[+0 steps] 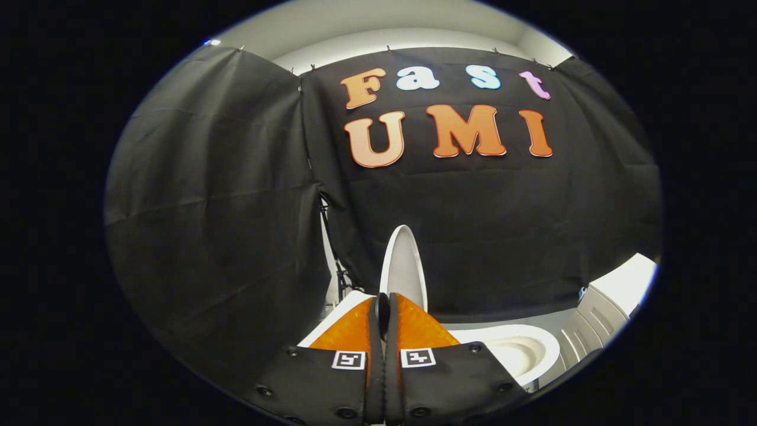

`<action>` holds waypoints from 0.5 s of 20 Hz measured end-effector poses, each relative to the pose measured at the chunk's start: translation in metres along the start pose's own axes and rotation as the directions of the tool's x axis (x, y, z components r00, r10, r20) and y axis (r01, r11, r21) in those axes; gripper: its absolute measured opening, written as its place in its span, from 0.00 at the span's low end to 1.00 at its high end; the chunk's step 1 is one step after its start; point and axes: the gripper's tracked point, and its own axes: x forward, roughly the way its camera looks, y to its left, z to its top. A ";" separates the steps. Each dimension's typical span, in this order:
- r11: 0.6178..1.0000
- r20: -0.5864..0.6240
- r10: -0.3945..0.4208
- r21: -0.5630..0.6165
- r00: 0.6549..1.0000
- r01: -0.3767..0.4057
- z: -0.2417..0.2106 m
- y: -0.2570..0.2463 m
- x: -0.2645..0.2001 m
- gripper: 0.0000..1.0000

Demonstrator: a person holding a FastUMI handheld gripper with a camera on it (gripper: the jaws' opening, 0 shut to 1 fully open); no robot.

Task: Open the toilet lid.

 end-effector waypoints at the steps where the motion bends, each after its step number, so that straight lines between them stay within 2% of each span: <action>1: 1.000 -0.008 0.015 0.018 1.000 -0.015 -0.002 0.007 0.003 0.08; 10: 0.997 -0.038 0.078 -0.002 0.996 -0.078 -0.016 0.049 0.020 0.08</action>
